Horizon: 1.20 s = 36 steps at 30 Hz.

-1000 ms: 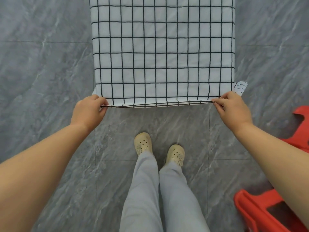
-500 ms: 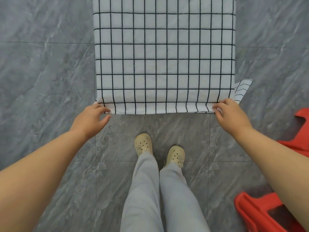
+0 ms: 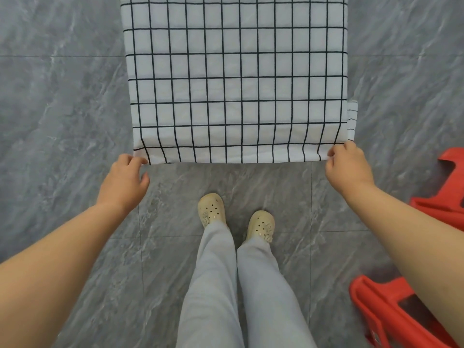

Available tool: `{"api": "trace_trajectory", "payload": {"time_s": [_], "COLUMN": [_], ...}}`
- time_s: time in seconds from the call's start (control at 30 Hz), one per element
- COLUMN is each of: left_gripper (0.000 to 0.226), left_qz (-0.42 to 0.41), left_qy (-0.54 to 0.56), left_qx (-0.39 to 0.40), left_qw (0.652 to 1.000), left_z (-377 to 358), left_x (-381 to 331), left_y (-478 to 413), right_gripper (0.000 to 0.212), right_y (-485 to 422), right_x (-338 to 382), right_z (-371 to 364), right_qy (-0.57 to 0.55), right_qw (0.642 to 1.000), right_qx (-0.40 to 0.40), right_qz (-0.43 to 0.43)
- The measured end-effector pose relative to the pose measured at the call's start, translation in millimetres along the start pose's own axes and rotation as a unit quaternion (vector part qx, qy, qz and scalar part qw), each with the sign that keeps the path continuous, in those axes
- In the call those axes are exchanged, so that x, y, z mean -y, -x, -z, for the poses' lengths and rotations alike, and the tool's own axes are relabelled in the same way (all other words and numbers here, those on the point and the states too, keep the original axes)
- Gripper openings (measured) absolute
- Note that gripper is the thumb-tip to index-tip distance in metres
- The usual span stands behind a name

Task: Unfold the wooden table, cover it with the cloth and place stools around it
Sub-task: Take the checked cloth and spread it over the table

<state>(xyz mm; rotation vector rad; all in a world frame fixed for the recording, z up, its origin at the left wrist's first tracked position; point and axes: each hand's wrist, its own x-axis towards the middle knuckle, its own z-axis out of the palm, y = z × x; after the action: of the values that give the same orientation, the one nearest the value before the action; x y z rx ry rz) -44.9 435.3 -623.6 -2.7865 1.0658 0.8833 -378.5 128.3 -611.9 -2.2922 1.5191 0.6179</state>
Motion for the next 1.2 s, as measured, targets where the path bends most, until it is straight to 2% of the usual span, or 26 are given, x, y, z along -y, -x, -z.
{"api": "trace_trajectory", "payload": {"time_s": [0.07,0.13,0.23,0.3,0.37,0.47,0.7,0.93,1.1,1.2], "left_gripper": [0.035,0.037,0.034,0.037,0.044,0.058,0.063,0.057,0.053,0.052], "left_qz": [0.012,0.000,-0.073,-0.149,-0.219,-0.297,-0.409,-0.442,-0.414,-0.408], "left_qy": [-0.011,-0.028,-0.039,-0.041,-0.053,-0.114,-0.149,-0.157,-0.167,-0.157], "left_qx": [0.023,0.006,-0.074,-0.098,-0.092,-0.038,-0.027,-0.027,-0.055,-0.075], "left_qw": [1.000,1.000,0.994,0.983,0.970,0.947,0.900,0.882,0.893,0.896], "left_z": [-1,2,12,19,23,21,-1,-25,-38,-41], "left_x": [1,-2,-16,-33,-58,-112,-253,-331,-346,-347], "left_y": [2,4,5,0,-10,-25,-48,-66,-71,-70], "right_gripper": [0.030,0.031,0.033,0.033,0.031,0.033,0.042,0.037,0.026,0.017], "right_y": [2,4,6,4,0,-9,-21,-26,-28,-27], "right_x": [0,-1,-3,-5,-9,-15,-31,-56,-70,-72], "right_z": [-2,-2,1,3,4,2,-5,-20,-30,-37], "right_qy": [-0.010,-0.018,-0.024,-0.038,-0.077,-0.112,-0.096,-0.121,-0.152,-0.176], "right_qw": [1.000,1.000,0.999,0.996,0.993,0.989,0.991,0.988,0.983,0.974], "right_qx": [0.010,0.008,-0.032,-0.071,-0.091,-0.081,-0.085,-0.098,-0.103,-0.140], "right_qz": [0.004,0.015,0.036,0.029,-0.014,-0.057,-0.032,-0.019,0.011,0.025]}}
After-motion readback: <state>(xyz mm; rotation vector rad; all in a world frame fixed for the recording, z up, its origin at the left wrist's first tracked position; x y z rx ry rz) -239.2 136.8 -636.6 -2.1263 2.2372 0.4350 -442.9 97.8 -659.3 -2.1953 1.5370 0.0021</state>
